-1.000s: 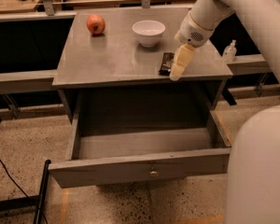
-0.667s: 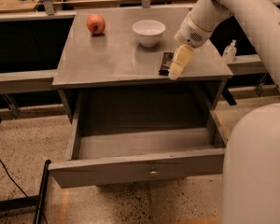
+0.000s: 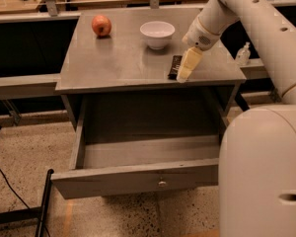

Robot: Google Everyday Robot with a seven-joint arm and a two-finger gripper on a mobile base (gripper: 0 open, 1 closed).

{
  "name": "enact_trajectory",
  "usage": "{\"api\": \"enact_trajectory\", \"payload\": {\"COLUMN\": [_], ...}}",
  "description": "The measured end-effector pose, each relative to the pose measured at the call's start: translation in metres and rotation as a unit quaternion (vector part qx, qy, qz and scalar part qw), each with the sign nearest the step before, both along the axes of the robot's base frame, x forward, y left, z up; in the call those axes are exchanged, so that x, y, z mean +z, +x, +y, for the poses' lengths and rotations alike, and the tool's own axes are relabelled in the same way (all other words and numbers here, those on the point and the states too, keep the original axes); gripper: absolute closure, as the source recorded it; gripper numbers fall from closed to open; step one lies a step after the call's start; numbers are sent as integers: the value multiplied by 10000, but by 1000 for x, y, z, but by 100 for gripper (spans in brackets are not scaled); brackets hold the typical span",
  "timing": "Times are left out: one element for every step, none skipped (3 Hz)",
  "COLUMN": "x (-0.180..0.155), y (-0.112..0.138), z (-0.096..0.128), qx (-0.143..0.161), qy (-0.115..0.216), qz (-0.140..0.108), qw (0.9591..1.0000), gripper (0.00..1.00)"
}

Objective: Place rxbar chocolate into top drawer

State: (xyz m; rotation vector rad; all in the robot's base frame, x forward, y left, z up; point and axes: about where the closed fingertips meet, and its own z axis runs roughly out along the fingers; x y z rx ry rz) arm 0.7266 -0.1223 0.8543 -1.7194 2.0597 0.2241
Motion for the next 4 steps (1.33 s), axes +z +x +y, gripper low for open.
{"api": "enact_trajectory", "payload": {"x": [-14,-25,-28,-27], "y": [10,14,16,16], "z": [1,5,3,3], "qx": [-3,43,-23,-25], "qy": [57,-4,-37,-36], "qz": [131,259,332,342], "qw": [9999,9997,9994,9994], "gripper": [13,33,56,79]}}
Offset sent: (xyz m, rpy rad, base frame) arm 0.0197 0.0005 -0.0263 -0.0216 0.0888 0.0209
